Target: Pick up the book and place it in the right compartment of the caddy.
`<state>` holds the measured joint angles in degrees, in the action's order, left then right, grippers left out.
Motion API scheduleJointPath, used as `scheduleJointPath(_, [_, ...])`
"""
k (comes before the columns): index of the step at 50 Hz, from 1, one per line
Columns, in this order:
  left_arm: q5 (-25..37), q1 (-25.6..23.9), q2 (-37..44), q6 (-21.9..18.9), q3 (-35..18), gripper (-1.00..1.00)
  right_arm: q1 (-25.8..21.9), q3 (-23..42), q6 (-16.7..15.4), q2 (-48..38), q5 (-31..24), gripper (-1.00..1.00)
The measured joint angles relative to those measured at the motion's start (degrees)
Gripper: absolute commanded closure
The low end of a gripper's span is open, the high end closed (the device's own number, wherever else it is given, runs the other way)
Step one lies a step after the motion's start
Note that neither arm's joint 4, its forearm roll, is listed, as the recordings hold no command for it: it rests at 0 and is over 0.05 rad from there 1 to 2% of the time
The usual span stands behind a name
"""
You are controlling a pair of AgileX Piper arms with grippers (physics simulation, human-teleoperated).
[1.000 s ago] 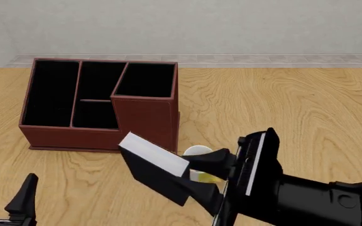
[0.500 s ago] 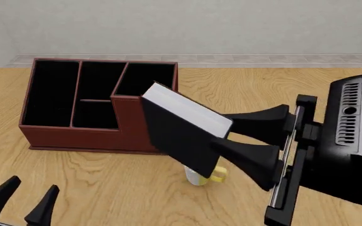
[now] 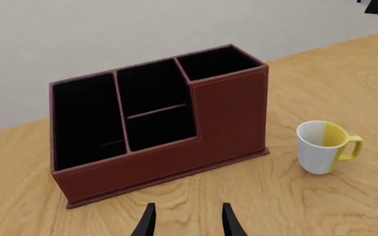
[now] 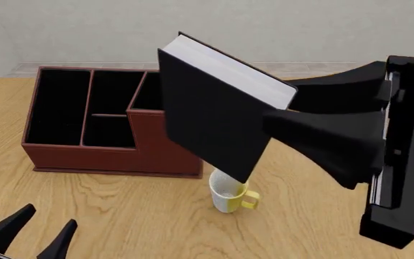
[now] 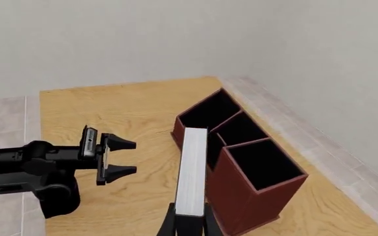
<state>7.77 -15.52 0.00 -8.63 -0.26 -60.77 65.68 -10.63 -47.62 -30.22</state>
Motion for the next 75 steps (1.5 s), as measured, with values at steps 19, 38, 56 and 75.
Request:
scheduleJointPath(19, [0.30, -0.53, 0.00, -0.84, -0.13, -1.00, -0.90, 12.53, 4.49, -6.75, -5.97, 1.00])
scheduleJointPath(38, [-0.11, -0.21, 0.00, -1.35, 0.11, -1.00, 0.09, 22.57, 8.04, -15.72, -9.33, 1.00])
scheduleJointPath(56, [0.07, 0.37, 0.00, -1.64, 0.20, -1.00, 3.45, 27.75, 14.31, -22.41, -8.61, 1.00])
scheduleJointPath(75, [0.23, 1.48, 0.00, -2.13, 0.23, -1.00, 6.63, 32.01, 14.60, -28.19, -8.17, 1.00])
